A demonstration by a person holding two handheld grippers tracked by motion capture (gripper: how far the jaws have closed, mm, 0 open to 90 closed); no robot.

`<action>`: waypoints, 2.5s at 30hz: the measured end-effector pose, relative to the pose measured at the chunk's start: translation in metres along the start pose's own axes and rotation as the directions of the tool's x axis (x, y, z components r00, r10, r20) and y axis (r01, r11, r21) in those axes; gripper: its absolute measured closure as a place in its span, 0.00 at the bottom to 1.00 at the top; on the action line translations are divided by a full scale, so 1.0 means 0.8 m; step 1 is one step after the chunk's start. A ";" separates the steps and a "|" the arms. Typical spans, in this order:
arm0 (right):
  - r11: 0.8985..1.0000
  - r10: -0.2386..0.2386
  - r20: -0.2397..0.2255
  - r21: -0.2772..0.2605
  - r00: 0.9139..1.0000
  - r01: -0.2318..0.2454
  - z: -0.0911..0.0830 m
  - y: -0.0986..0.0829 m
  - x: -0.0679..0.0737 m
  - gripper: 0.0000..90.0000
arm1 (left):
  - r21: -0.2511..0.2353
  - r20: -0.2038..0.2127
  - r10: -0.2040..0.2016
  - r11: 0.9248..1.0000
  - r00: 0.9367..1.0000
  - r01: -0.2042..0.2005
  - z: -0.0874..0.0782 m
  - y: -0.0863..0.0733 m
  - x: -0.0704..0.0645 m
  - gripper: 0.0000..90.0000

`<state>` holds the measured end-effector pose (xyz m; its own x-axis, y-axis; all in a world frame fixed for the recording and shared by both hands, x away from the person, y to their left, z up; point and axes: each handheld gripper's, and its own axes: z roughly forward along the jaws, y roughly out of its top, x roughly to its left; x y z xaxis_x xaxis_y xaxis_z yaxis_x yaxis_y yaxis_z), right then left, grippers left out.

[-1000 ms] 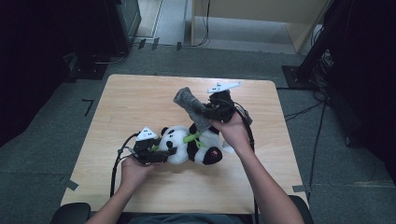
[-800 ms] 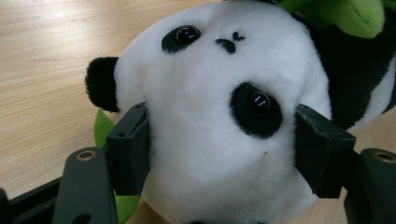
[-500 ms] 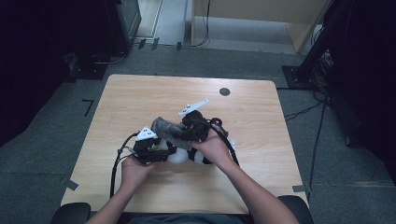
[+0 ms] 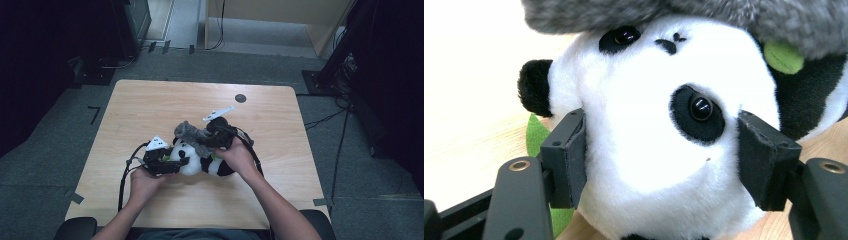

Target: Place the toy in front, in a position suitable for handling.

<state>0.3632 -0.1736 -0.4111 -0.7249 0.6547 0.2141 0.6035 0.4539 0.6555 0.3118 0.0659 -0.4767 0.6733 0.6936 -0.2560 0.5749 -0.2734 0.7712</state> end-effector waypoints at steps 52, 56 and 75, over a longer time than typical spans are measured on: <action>1.000 -0.019 -0.021 0.007 1.000 0.019 0.003 0.010 0.012 0.90 | -0.015 -0.008 0.010 1.000 1.000 -0.010 0.002 0.002 0.000 0.34; 0.998 0.066 -0.010 0.014 0.998 -0.065 -0.008 -0.001 -0.025 0.90 | -0.014 -0.010 0.018 1.000 1.000 -0.018 0.002 0.002 0.000 0.35; 0.992 0.108 0.116 -0.072 0.987 -0.101 -0.057 -0.010 -0.076 0.90 | -0.006 -0.009 0.010 1.000 1.000 -0.010 0.001 0.005 0.002 0.39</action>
<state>0.3869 -0.2447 -0.3964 -0.6118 0.7657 0.1985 0.6478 0.3411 0.6812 0.3155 0.0656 -0.4743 0.6749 0.6967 -0.2431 0.5651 -0.2763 0.7773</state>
